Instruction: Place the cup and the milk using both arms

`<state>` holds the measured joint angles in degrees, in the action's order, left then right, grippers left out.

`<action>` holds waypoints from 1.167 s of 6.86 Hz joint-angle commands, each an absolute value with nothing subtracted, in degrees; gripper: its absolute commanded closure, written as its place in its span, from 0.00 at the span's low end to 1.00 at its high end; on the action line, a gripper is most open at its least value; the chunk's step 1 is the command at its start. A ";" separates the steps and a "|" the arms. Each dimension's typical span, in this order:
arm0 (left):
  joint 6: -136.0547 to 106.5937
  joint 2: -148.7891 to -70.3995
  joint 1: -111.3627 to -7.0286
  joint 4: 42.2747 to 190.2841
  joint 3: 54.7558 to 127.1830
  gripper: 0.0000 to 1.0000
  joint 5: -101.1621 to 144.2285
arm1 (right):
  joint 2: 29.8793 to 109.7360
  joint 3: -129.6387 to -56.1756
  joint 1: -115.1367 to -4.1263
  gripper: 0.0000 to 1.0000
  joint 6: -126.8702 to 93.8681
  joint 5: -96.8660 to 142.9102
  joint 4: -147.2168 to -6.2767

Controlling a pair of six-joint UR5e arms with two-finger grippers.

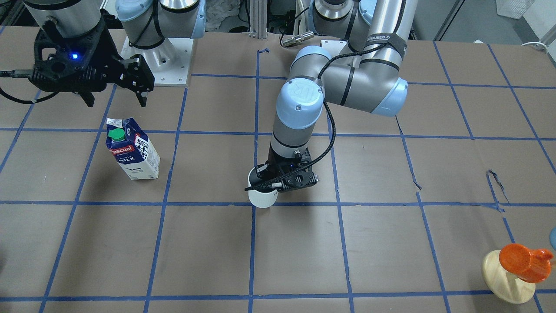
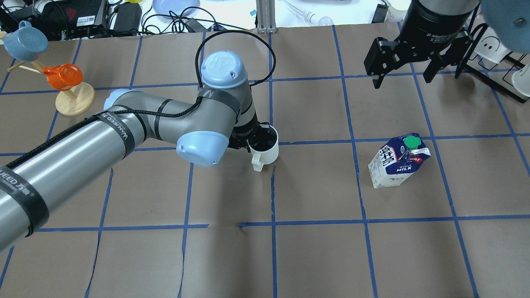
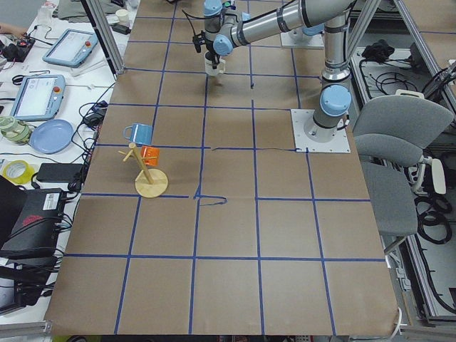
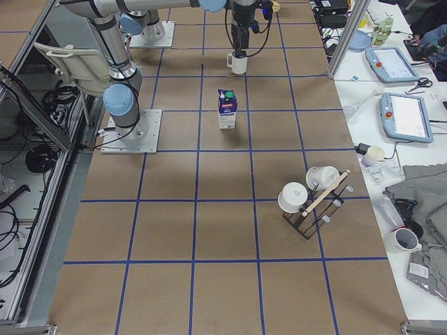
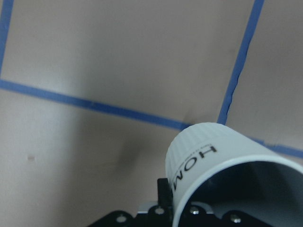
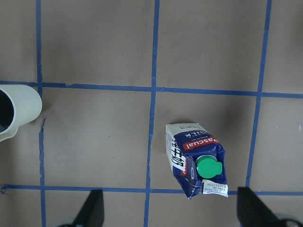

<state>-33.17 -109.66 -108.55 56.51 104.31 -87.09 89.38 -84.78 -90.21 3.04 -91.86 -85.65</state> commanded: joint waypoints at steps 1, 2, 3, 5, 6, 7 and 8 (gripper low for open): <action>-33.40 -109.34 -108.98 55.20 107.57 1.00 -86.92 | 89.38 -84.73 -90.26 0.00 3.08 -91.32 -85.69; -34.09 -109.42 -109.25 55.20 107.58 0.92 -86.75 | 89.30 -84.90 -90.18 0.00 3.16 -90.97 -85.78; -36.02 -109.25 -109.25 55.20 107.40 0.41 -86.49 | 89.21 -85.08 -90.18 0.00 3.16 -90.88 -86.22; -34.46 -106.19 -108.46 55.54 104.26 0.00 -87.36 | 88.95 -85.34 -89.56 0.00 3.25 -91.23 -86.75; -30.10 -104.26 -106.80 58.16 102.15 0.00 -87.28 | 88.95 -85.43 -89.47 0.00 3.34 -91.93 -87.10; -24.75 -101.28 -103.31 62.53 99.61 0.00 -87.01 | 88.86 -85.95 -89.12 0.00 4.91 -92.11 -86.75; -15.82 -98.55 -99.53 69.71 96.53 0.00 -87.10 | 88.86 -88.48 -87.73 0.00 9.88 -92.11 -86.66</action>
<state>-24.63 -101.78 -103.61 62.70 99.92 -87.11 88.90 -86.38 -88.92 5.62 -91.97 -86.79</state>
